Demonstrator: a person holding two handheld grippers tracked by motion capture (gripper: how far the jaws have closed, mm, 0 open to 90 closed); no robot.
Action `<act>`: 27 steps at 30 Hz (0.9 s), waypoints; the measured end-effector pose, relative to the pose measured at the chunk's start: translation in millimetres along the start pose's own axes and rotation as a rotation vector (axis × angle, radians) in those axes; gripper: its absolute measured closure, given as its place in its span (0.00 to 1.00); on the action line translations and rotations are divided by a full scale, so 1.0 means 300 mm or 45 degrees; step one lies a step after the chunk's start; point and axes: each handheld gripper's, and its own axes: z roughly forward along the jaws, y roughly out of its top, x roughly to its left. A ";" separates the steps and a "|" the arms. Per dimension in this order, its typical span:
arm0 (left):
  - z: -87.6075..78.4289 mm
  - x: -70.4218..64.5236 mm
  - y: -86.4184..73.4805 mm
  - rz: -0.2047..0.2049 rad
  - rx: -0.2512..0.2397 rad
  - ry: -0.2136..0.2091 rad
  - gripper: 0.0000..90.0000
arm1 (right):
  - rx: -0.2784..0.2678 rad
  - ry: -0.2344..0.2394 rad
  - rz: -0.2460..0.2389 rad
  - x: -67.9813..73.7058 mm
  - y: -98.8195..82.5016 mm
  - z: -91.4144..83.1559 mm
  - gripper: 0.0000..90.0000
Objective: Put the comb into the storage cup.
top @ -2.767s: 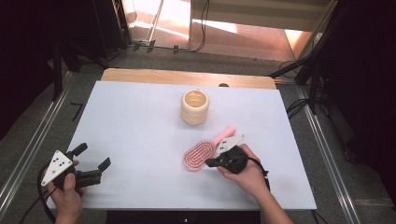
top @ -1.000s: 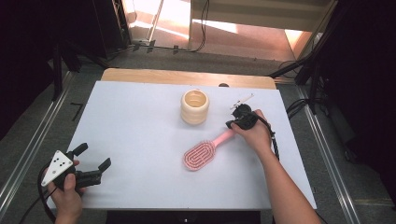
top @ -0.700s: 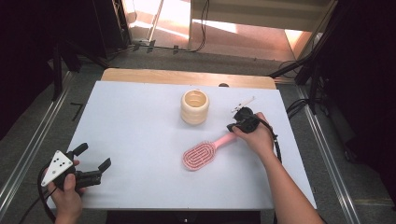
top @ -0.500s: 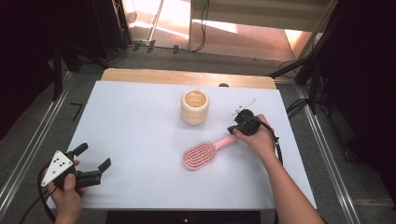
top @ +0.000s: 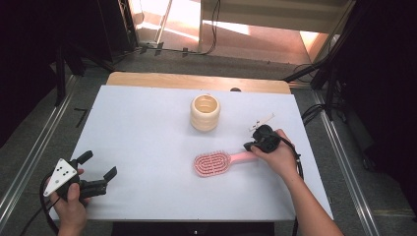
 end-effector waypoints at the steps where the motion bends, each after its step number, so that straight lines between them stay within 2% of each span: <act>1: 0.000 0.000 0.000 0.000 0.000 0.000 0.00 | 0.000 0.000 0.000 0.000 0.000 0.000 0.98; 2: 0.000 0.000 0.000 0.001 -0.001 -0.001 0.00 | 0.029 0.008 -0.018 0.008 -0.010 0.000 0.98; 5: 0.001 -0.001 0.000 0.001 0.001 -0.002 0.00 | 0.049 0.014 -0.054 0.012 -0.018 -0.009 0.98; 6: 0.001 -0.001 0.000 0.000 0.000 -0.005 0.00 | 0.049 0.014 -0.054 0.012 -0.018 -0.009 0.98; 7: 0.001 -0.001 0.000 0.001 0.001 -0.005 0.00 | 0.027 0.026 -0.110 0.006 -0.017 -0.024 0.98; 9: 0.001 0.000 0.000 0.003 0.001 -0.005 0.00 | 0.027 0.020 -0.116 0.003 -0.015 -0.034 0.98; 10: 0.002 -0.001 0.000 0.003 0.000 -0.003 0.00 | 0.015 0.029 -0.151 -0.009 -0.007 -0.050 0.98; 11: 0.002 -0.001 0.000 0.003 0.000 -0.003 0.00 | 0.015 0.029 -0.151 -0.009 -0.007 -0.050 0.98; 12: 0.002 -0.001 0.000 0.003 0.001 -0.002 0.00 | 0.029 0.032 -0.224 -0.017 0.004 -0.058 0.98; 13: 0.002 -0.001 0.000 0.003 0.001 -0.002 0.00 | 0.029 0.032 -0.224 -0.017 0.004 -0.058 0.98; 14: 0.001 -0.001 0.000 0.001 0.000 -0.002 0.00 | 0.080 -0.016 -0.297 -0.021 0.014 -0.056 0.98; 15: 0.001 -0.001 0.000 0.001 0.000 -0.002 0.00 | 0.080 -0.016 -0.297 -0.021 0.014 -0.056 0.98; 16: 0.000 0.000 0.000 0.001 -0.002 -0.005 0.00 | 0.135 -0.054 -0.350 -0.022 0.018 -0.047 0.98; 17: 0.000 0.000 0.000 0.001 -0.002 -0.005 0.00 | 0.135 -0.054 -0.350 -0.022 0.018 -0.047 0.98; 18: 0.000 0.000 0.000 -0.003 -0.006 -0.006 0.00 | 0.171 -0.077 -0.383 -0.026 0.018 -0.038 0.98; 19: 0.000 0.000 0.000 -0.003 -0.006 -0.006 0.00 | 0.186 -0.081 -0.388 -0.024 0.016 -0.035 0.98; 20: 0.000 0.001 0.000 -0.002 -0.006 -0.008 0.00 | 0.195 -0.083 -0.416 -0.025 0.015 -0.030 0.98; 21: 0.000 0.001 0.000 -0.002 -0.006 -0.008 0.00 | 0.195 -0.083 -0.416 -0.025 0.015 -0.030 0.98; 24: 0.000 0.000 0.000 0.001 -0.001 -0.007 0.00 | 0.238 -0.044 -0.457 -0.023 0.004 -0.018 0.98; 27: 0.000 0.000 0.000 0.000 -0.002 -0.006 0.00 | 0.255 -0.025 -0.466 -0.021 0.001 -0.020 0.98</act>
